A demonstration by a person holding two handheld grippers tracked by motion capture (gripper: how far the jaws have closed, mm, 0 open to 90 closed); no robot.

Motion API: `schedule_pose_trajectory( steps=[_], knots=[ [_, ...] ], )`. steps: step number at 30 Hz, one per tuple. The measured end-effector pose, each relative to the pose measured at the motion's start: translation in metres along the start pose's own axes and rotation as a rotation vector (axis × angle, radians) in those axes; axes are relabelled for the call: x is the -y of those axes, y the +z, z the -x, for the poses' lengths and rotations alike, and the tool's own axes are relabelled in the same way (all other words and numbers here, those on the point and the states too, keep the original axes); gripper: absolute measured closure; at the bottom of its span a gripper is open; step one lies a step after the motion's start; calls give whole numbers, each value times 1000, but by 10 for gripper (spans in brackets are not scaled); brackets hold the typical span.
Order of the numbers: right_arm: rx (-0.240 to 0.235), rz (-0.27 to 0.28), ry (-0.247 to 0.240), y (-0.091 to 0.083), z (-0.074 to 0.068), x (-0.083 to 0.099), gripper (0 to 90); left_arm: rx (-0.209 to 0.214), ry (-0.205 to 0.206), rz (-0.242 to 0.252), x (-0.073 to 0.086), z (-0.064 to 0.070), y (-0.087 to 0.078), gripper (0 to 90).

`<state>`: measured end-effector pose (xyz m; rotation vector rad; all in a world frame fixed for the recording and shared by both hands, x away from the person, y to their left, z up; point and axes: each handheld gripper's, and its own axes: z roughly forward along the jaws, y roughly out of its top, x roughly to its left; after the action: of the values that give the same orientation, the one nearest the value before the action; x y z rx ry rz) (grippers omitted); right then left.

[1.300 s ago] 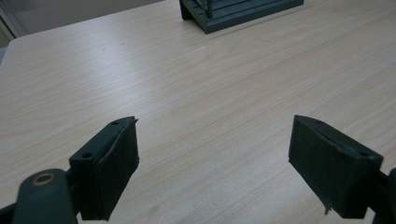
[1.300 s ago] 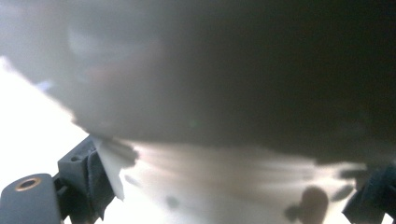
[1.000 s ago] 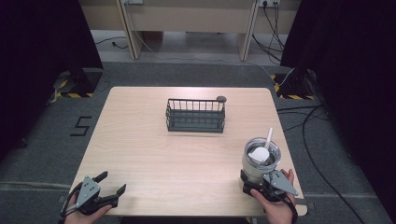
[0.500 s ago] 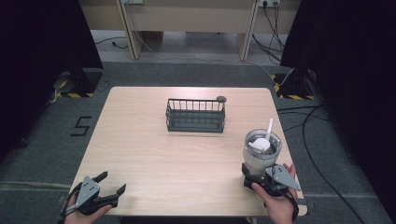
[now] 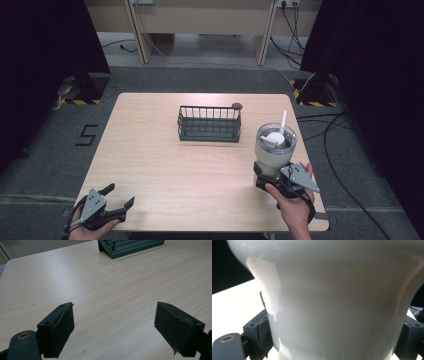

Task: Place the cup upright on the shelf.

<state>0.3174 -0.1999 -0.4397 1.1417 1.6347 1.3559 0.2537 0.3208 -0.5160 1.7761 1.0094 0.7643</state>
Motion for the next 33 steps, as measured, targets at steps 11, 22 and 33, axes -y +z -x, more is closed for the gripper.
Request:
schedule_pose_trajectory(
  steps=[11, 22, 33],
  knots=[
    [-13, 62, 25, 16, -3, -26, 110, -1, 0, 3, 0, 0, -1, 154],
    [-12, 98, 42, 29, -3, -43, 110, 1, -1, 5, 0, 0, -1, 156],
    [-23, 121, 49, 53, -6, -57, 110, 0, -8, 6, 1, -1, -1, 158]
  ],
)
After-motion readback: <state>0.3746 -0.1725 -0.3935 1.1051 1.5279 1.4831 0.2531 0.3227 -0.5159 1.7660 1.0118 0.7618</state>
